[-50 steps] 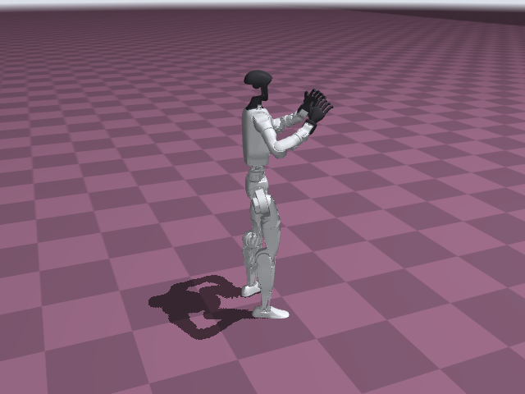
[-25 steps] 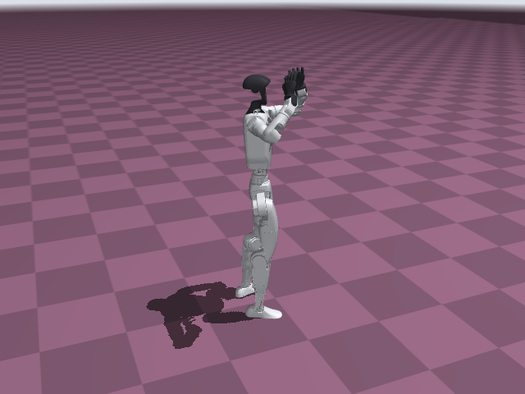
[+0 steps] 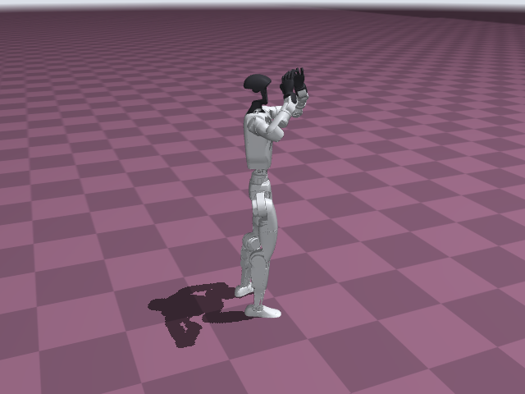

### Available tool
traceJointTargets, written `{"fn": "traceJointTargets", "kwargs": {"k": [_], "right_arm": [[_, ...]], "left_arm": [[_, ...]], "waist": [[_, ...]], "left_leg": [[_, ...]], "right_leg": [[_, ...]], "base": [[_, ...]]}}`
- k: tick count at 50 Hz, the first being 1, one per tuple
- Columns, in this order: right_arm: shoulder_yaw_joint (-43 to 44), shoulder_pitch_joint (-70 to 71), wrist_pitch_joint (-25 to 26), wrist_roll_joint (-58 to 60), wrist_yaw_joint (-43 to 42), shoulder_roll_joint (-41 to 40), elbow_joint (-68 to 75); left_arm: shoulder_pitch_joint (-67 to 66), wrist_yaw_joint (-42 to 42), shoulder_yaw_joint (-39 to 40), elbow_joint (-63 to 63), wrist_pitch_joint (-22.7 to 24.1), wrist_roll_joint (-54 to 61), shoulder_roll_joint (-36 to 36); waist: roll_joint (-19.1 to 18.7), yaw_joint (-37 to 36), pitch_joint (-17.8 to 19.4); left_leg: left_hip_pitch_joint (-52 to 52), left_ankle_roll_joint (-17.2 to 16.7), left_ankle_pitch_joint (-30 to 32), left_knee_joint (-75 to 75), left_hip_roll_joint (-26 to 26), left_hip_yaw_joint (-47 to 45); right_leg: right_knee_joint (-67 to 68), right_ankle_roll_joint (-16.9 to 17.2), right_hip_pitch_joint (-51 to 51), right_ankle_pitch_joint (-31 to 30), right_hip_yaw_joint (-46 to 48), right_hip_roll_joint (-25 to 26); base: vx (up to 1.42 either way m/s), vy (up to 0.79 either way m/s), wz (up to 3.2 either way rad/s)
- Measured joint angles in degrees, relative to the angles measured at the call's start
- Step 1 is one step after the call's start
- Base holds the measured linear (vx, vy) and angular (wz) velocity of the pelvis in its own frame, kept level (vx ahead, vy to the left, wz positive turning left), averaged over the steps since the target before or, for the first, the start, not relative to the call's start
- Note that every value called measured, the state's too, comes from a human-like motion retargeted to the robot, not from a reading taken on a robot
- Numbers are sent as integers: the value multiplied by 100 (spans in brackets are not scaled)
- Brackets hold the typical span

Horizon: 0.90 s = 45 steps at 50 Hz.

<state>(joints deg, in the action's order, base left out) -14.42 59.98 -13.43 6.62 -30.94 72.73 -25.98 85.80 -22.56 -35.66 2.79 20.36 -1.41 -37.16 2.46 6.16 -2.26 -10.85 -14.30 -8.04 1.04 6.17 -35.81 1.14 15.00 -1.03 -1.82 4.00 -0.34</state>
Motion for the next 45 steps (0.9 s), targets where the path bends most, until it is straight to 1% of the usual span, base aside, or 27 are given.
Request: {"fn": "traceJointTargets", "kwargs": {"k": [10,45], "right_arm": [[-14,-1,39,60,6,136,52],[70,25,56,39,-2,399,213]], "left_arm": [[23,47,-10,-28,45,199,38],[260,95,-40,-105,65,298,133]], "waist": [[41,-52,-20],[47,-50,-9]], "left_leg": [[40,1,1,7,6,53],[-1,-11,-122,-83,-4,36]], "right_leg": [[-9,0,13,21,54,1],[-19,0,-70,84,57,-43]], "base": [[0,0,0],[0,0,0]]}}
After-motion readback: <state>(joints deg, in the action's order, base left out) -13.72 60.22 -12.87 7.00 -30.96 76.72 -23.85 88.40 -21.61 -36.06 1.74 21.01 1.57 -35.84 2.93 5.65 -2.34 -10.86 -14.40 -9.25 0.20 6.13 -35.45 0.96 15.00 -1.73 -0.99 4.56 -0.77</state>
